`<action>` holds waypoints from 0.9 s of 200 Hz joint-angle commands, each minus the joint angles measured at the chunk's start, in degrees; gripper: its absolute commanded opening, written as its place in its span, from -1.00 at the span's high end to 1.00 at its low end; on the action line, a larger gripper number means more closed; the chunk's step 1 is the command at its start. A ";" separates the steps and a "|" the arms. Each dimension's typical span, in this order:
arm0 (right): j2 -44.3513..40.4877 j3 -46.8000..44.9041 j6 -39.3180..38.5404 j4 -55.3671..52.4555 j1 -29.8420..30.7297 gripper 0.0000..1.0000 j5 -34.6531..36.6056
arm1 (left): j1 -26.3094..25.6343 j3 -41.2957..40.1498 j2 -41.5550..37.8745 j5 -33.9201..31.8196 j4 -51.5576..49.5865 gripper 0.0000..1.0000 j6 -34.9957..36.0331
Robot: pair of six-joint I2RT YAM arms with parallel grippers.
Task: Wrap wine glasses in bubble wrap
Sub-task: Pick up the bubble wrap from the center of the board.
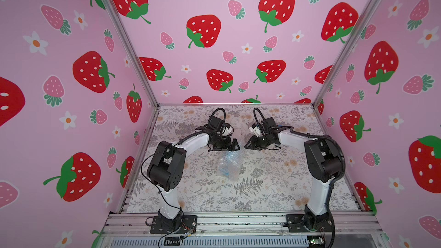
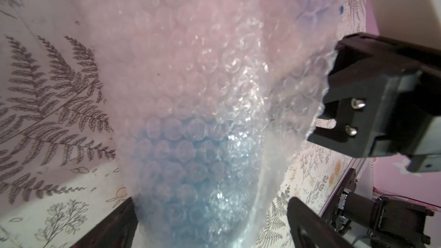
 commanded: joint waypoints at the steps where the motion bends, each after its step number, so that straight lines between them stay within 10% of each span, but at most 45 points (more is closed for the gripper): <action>1: 1.38 1.77 0.71 -0.51 0.49 0.42 -1.01 | 0.12 3.53 2.58 2.84 -2.88 -0.99 2.62; 130: 1.31 2.06 1.59 -0.64 0.91 0.42 -0.44 | -0.15 1.51 7.91 5.72 1.39 -1.00 1.86; 180: -0.50 2.05 1.66 -1.46 1.02 0.42 0.05 | -0.15 -0.92 6.17 7.36 5.12 -0.52 0.37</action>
